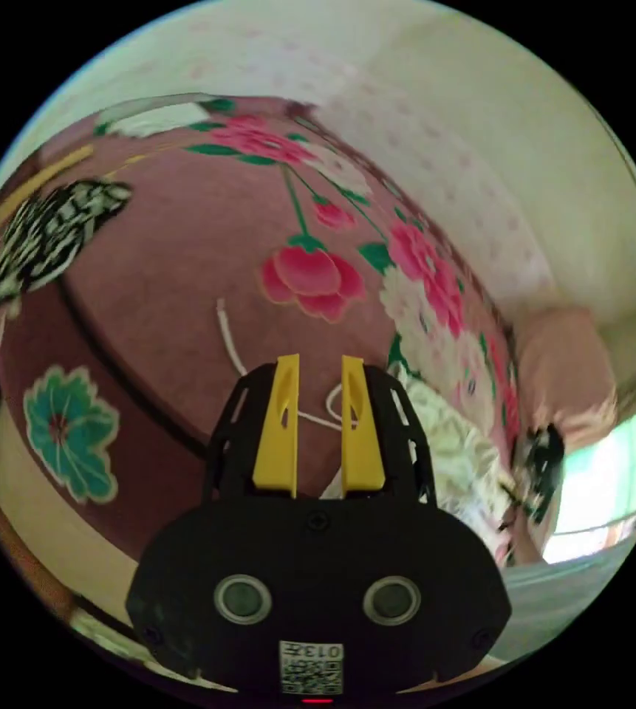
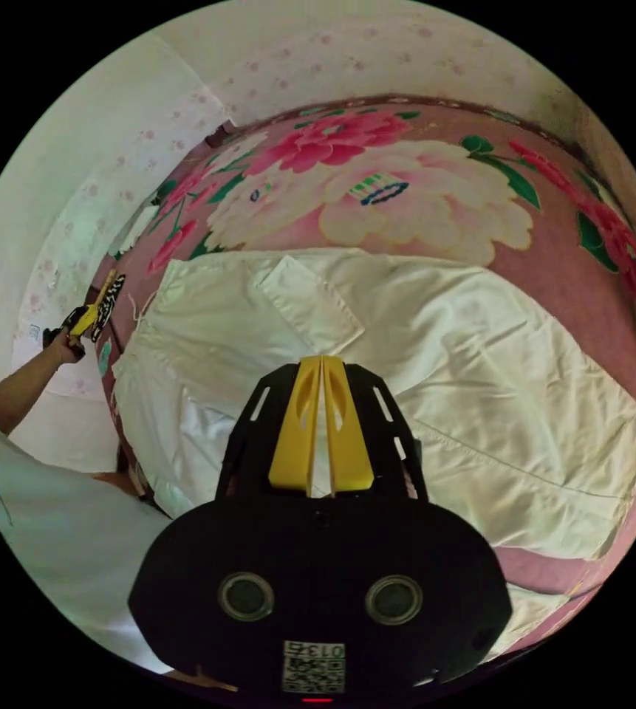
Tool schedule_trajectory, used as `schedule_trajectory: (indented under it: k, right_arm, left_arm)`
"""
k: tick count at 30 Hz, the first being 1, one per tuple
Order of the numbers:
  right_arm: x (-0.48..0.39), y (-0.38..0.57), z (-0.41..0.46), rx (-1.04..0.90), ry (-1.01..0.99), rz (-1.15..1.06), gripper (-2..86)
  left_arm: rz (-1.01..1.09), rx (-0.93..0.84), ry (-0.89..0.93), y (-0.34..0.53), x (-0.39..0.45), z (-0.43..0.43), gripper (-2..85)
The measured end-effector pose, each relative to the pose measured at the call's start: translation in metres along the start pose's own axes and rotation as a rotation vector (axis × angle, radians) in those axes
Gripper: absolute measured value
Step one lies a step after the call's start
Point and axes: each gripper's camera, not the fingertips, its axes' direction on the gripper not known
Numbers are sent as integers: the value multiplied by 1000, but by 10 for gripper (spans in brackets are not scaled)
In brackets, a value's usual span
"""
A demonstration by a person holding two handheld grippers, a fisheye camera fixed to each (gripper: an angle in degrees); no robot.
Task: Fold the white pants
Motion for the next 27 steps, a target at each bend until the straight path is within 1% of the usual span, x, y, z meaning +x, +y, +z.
schedule_trajectory:
  k: [1,3,4,6,7,9,10,12,13,15,18,21,23,25,27]
  right_arm:
    - [9,2,-6,5,22,17,28]
    - [54,10,-29,11,129,105,36]
    - [67,12,-36,11,158,130,37]
    - [120,17,-65,-13,296,205,51]
    - [133,18,-72,-19,328,218,56]
    - [183,14,-97,-65,418,248,69]
    - [194,12,-101,-83,433,251,71]
    - [227,-3,-109,-158,465,217,77]
    - [232,-8,-108,-180,466,193,78]
    - [242,-31,-98,-267,468,53,87]
    - [243,-63,-80,-358,428,-99,110]
    - [247,-84,-58,-455,473,-188,126]
    - [251,-86,-44,-527,491,-227,121]
    - [257,-89,-47,-537,419,-231,100]
    - [276,-91,-60,-546,238,-74,72]
  left_arm:
    - [77,-51,-20,-4,21,11,96]
    - [362,-206,-104,-12,105,59,106]
    - [427,-231,-121,-12,125,71,109]
    - [652,-336,-159,-10,200,120,112]
    - [706,-364,-170,-9,218,132,112]
    - [904,-460,-213,-2,281,175,112]
    - [948,-485,-224,0,294,184,113]
    - [1103,-569,-250,13,342,214,115]
    - [1136,-589,-255,16,352,221,116]
    - [1247,-661,-280,31,385,245,123]
    - [1341,-752,-304,53,413,270,129]
    - [1389,-805,-310,70,430,285,130]
    - [1379,-822,-296,74,436,288,129]
    - [1426,-802,-286,86,443,288,123]
    - [1507,-763,-274,108,452,285,107]
